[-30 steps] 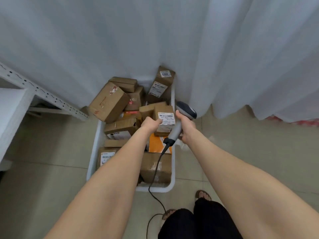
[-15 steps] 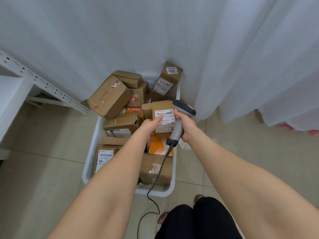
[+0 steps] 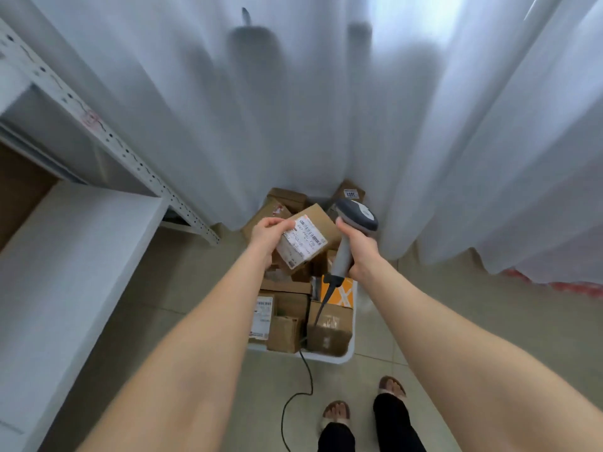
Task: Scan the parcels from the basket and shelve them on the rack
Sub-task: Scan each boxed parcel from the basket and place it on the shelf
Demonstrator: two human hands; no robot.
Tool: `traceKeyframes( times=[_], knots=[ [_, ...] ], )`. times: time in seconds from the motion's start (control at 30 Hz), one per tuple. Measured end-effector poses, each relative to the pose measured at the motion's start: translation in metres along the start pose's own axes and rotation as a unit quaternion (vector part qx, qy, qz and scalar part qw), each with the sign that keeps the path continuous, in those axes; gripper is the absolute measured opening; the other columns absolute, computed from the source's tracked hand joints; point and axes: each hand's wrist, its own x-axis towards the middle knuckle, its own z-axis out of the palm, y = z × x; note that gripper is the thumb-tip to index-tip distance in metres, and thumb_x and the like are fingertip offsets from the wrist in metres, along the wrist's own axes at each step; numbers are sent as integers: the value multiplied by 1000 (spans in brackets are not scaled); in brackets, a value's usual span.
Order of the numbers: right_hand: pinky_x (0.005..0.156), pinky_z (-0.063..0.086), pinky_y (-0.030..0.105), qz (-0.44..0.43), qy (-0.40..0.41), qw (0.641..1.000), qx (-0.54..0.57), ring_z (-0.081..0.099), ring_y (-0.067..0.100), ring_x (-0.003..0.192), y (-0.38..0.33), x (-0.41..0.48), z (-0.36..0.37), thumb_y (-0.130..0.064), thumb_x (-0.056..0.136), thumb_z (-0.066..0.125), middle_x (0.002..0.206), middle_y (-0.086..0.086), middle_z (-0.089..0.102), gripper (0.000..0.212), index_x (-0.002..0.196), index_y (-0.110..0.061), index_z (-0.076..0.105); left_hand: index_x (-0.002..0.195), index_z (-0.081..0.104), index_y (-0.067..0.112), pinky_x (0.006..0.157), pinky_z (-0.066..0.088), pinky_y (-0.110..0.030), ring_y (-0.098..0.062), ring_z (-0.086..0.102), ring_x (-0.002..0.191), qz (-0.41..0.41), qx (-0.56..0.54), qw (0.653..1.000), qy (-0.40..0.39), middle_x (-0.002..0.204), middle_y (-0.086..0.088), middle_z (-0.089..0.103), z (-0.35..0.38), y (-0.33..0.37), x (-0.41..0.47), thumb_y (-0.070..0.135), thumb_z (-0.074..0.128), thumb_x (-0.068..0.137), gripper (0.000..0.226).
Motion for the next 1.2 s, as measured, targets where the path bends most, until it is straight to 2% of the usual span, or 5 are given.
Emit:
traceKeyframes(
  times=[0.33,0.53,0.63,0.87,1.2],
  knots=[
    [96,49,53,-12,-97,991,-87,63,32,106,-35,-137,52,-38,70,83,115,9,67,66,127,-21,54,113,58,27,70,45,-29,-16,59,91,94,238,959,-122,100,-3,65,-112,111,-130,25,60,84,29],
    [55,57,42,-40,-170,984,-42,67,31,91,-29,-208,56,-41,69,81,98,8,71,49,108,-26,57,98,58,26,71,48,-31,-16,63,86,152,287,941,-92,88,0,70,-154,130,-208,25,56,81,17],
    [53,57,44,-48,-213,975,-39,67,32,91,-17,-244,43,-43,64,83,84,7,76,53,108,-26,58,85,52,26,71,49,-30,-15,64,79,176,316,927,-97,74,5,70,-165,125,-253,26,54,71,15],
    [75,56,51,-56,-249,965,-55,67,37,101,17,-315,0,-42,72,79,109,13,72,55,117,-21,56,94,45,23,55,50,-22,-8,65,59,215,322,918,-91,69,5,65,-170,109,-341,21,50,63,31],
    [67,60,45,-23,-297,954,-13,74,29,87,65,-384,5,-30,66,83,102,13,75,64,122,-13,59,103,49,23,60,51,-29,-16,66,67,210,237,945,-84,85,-2,63,-189,80,-396,29,54,71,34]
  ],
)
